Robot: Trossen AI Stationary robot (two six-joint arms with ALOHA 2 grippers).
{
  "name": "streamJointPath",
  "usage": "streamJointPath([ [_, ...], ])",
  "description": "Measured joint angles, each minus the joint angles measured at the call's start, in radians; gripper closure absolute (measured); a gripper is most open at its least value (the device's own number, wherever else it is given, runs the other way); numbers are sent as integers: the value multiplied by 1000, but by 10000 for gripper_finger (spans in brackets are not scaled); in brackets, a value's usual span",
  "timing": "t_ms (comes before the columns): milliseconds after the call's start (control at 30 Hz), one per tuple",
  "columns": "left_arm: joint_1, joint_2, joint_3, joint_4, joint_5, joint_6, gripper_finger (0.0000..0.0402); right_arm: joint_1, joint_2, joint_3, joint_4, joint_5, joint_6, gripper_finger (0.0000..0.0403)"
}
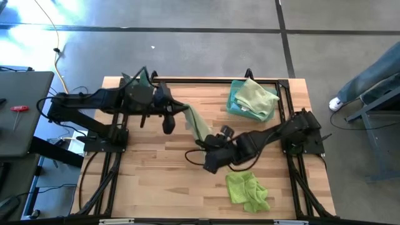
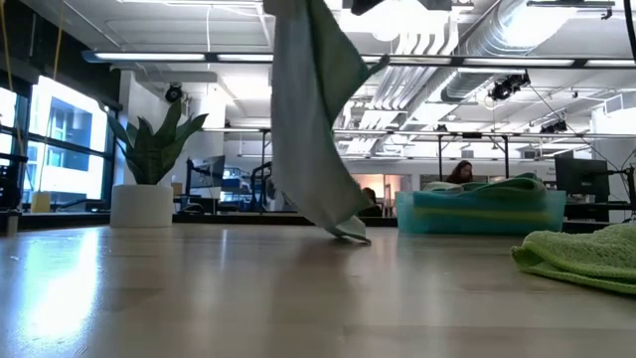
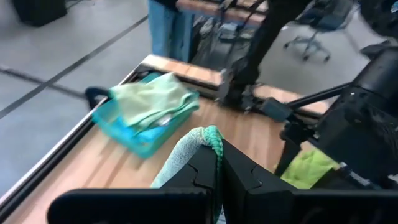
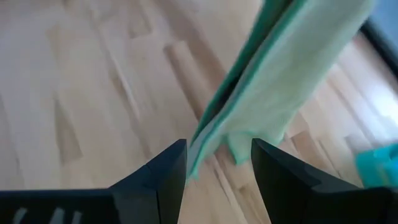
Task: Fold microfiber towels
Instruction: Fold the green microfiber cloth
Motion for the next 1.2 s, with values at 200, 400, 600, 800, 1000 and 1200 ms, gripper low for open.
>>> streamJointPath([
  [200,29,-3,40,-118,-3,-1,402,-53,0,-4,51,-184,-195,232],
  [400,39,-3,41,-131,-2,-1,402,-90,0,-17,133,-217,-214,232],
  [600,43,-4,41,-130,12,0,402,-127,2,-111,302,-188,-167,232],
  [800,60,-22,41,-131,18,0,401,-150,3,-252,443,-152,-84,232],
  [1000,75,-33,40,-136,23,3,401,-152,3,-338,548,-168,-77,232],
  [1200,81,-35,40,-205,18,7,401,-128,-20,-279,484,-168,-119,232],
])
